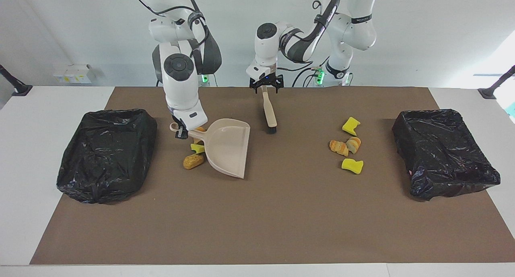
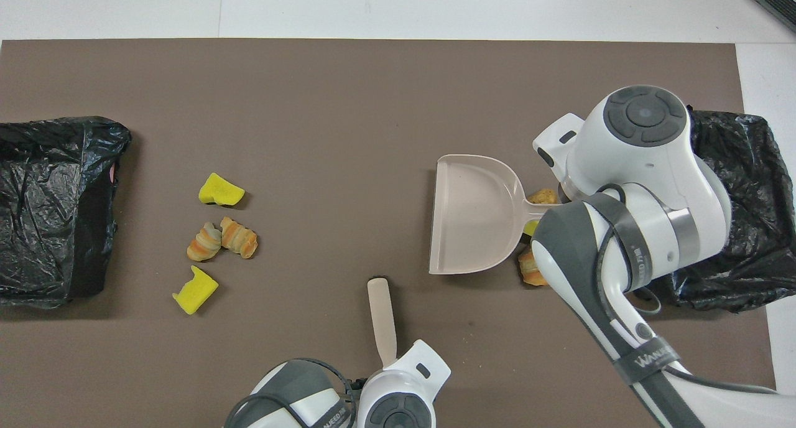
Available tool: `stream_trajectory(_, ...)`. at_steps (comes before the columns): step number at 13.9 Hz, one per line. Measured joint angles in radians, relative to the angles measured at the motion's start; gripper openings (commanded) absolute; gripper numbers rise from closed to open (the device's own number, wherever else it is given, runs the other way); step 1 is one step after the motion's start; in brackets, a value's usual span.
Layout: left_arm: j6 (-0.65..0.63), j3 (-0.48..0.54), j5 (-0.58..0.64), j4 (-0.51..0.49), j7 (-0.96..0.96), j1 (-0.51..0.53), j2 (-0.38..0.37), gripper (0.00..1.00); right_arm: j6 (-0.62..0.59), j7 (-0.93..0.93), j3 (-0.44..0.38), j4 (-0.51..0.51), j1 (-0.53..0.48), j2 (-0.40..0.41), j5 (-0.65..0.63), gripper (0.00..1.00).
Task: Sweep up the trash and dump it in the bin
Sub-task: 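Drag the dustpan beside the trash pile while the left gripper grasps the brush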
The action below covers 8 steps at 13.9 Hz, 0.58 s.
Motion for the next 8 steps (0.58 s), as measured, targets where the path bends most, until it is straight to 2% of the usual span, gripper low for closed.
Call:
stream_trajectory(3, 0.029, 0.000, 0.000, -0.015, -0.005, -0.001, 0.009, 0.70, 0.001, -0.001, 0.000, -0.004, 0.000, -0.004, 0.000, 0.00)
stream_trajectory(5, 0.037, 0.001, 0.000, -0.016, -0.007, -0.001, 0.016, 0.60, 0.001, -0.001, 0.000, -0.008, 0.000, -0.007, 0.000, 0.00)
stream_trajectory(6, 0.037, 0.002, 0.000, -0.016, -0.007, -0.001, 0.017, 0.52, 0.001, -0.001, 0.000, -0.009, 0.000, -0.008, 0.000, 0.00)
stream_trajectory(7, 0.037, 0.004, 0.000, -0.016, -0.007, -0.001, 0.017, 0.22, 0.001, -0.001, 0.000, -0.010, 0.000, -0.008, 0.000, 0.00)
stream_trajectory(8, 0.037, 0.005, 0.000, -0.016, -0.007, -0.001, 0.017, 0.00, 0.001, -0.001, 0.000, -0.011, 0.000, -0.008, 0.000, 0.00)
